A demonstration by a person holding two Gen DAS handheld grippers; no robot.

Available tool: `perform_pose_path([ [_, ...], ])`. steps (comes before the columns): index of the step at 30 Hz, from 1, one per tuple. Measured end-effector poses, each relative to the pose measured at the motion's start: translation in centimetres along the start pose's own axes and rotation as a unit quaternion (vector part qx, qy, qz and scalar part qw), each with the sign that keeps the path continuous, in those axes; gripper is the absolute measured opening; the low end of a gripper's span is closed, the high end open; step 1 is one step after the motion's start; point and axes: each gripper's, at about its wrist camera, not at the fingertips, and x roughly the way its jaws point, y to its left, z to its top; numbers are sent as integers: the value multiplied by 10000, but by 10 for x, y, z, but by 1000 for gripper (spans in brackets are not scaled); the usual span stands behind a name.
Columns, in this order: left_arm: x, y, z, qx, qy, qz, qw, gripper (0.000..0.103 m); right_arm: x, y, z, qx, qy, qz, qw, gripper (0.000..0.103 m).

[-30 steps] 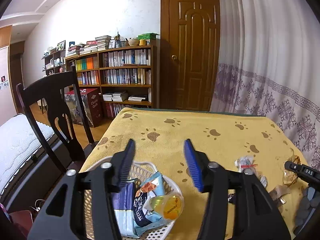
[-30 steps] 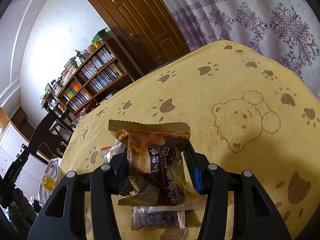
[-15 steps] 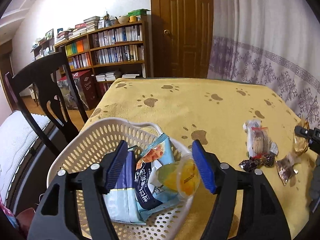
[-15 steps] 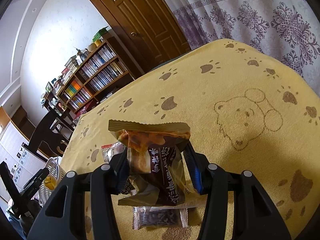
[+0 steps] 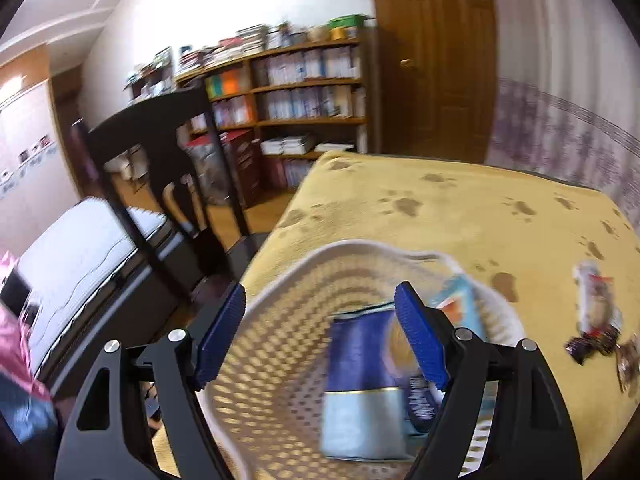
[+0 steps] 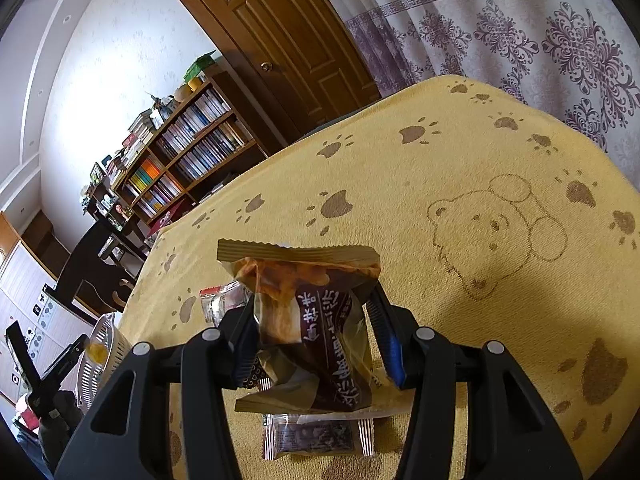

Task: Organize snacks
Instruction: 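Carry the brown snack bag toward the basket with the right tool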

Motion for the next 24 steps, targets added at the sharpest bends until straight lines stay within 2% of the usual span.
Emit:
perform_pose_path([
  [2,2,6,1,-146,53,-31,9999,79,0,1,-1,2,5,1,10000,50],
  [5,-6,8,3,-322,31,-394,9987,79,2,1,-2,-4,19,-3,10000,50],
  [7,-11,5,3,-275,-29,-471,9985,81,2,1,-2,-5,14,-2,10000,50],
  [11,-19,2,4,-239,-136,-497,9984,83,2,1,-3,-4,14,7,10000,50],
  [17,-28,22,12,-585,-275,-433,9970,89,1,8,-5,-44,32,71,10000,50],
  [24,-48,52,19,-1045,-527,-408,9923,90,-10,40,-5,-233,27,449,9987,50],
])
